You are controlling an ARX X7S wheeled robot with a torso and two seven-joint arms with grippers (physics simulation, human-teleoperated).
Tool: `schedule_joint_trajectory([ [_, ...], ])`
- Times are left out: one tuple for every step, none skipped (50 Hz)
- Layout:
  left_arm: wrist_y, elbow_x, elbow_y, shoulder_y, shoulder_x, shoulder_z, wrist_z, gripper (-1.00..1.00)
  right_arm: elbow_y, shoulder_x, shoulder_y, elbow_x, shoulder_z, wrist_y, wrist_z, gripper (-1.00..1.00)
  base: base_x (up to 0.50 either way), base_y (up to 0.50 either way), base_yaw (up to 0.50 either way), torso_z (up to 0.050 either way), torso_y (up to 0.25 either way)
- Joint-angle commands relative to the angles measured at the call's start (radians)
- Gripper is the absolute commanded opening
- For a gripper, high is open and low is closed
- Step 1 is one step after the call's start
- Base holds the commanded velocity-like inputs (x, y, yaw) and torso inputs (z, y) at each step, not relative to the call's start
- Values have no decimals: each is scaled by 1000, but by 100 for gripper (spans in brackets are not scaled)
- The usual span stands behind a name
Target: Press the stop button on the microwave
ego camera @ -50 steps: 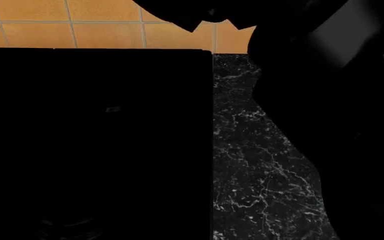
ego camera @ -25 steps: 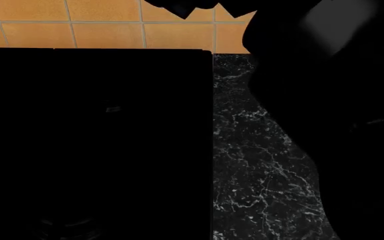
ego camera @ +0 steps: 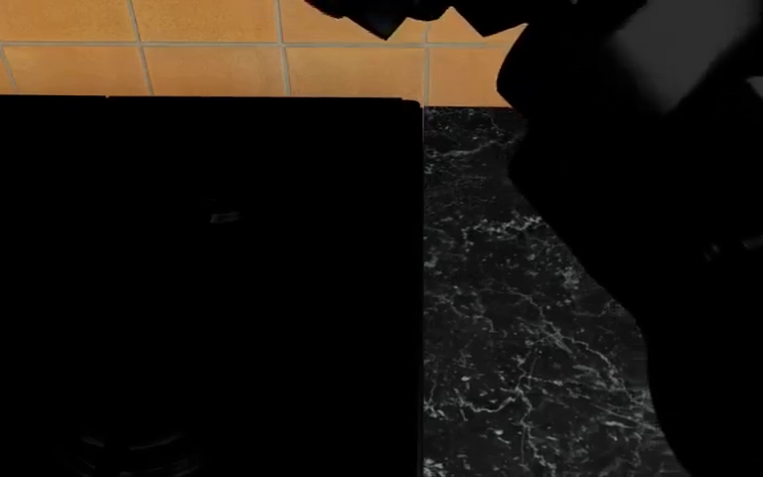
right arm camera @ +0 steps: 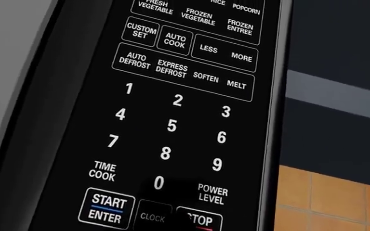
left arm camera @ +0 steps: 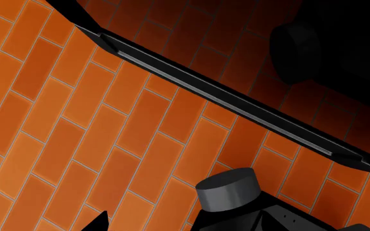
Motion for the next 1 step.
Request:
schedule_joint_trajectory([
  [0, 0, 0, 0, 0, 0, 0, 100, 301, 41, -22, -4, -15, -58, -53, -100, 0, 0, 5, 0, 0],
])
